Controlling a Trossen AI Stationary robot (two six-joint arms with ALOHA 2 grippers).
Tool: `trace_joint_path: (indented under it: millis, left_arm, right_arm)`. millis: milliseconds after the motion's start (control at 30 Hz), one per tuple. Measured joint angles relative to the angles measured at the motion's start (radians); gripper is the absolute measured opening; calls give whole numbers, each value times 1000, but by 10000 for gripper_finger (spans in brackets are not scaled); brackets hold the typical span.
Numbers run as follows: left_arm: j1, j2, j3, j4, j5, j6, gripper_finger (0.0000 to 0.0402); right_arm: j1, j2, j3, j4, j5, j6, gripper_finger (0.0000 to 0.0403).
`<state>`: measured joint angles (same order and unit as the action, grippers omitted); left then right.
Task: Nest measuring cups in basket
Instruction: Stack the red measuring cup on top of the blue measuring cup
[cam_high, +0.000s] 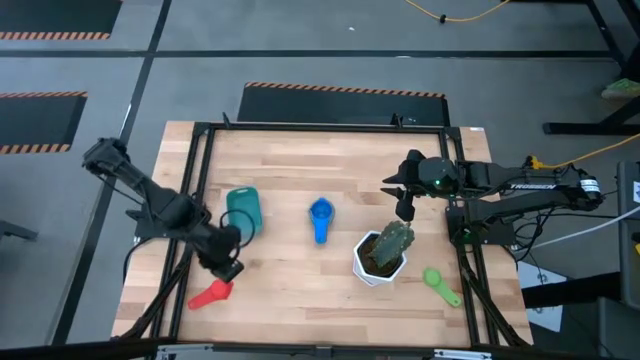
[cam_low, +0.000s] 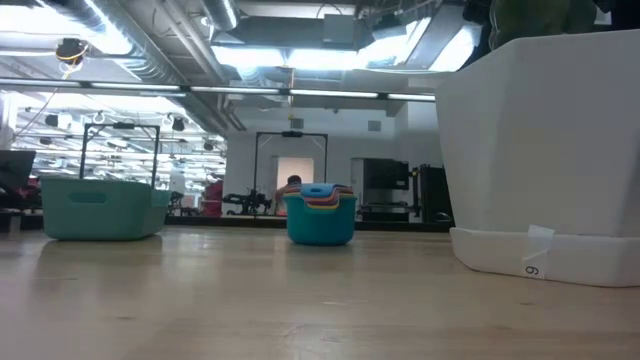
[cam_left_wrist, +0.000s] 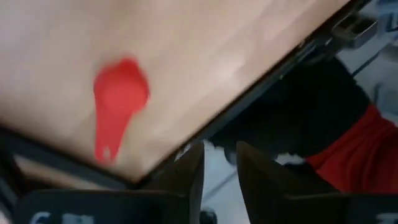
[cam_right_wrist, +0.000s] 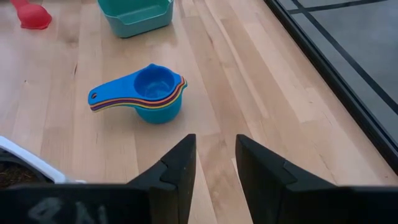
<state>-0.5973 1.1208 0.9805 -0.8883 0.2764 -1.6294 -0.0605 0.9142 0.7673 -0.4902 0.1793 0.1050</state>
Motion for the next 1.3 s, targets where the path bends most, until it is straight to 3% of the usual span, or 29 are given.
trace_joint_path:
  millis: [233, 667, 967, 1300]
  left_arm:
    - [-109, 5, 0, -1, 18, -189, 133]
    - [-264, 49, 0, -1, 28, -358, 238]
    - [-341, 211, 0, -1, 79, -346, 240]
    - [-367, 408, 0, -1, 77, -157, 239]
  right_arm:
    - [0, 0, 0, 0, 0, 0, 117]
    - [0, 0, 0, 0, 0, 0, 117]
    - [0, 0, 0, 0, 0, 0, 117]
    - [0, 0, 0, 0, 0, -3, 117]
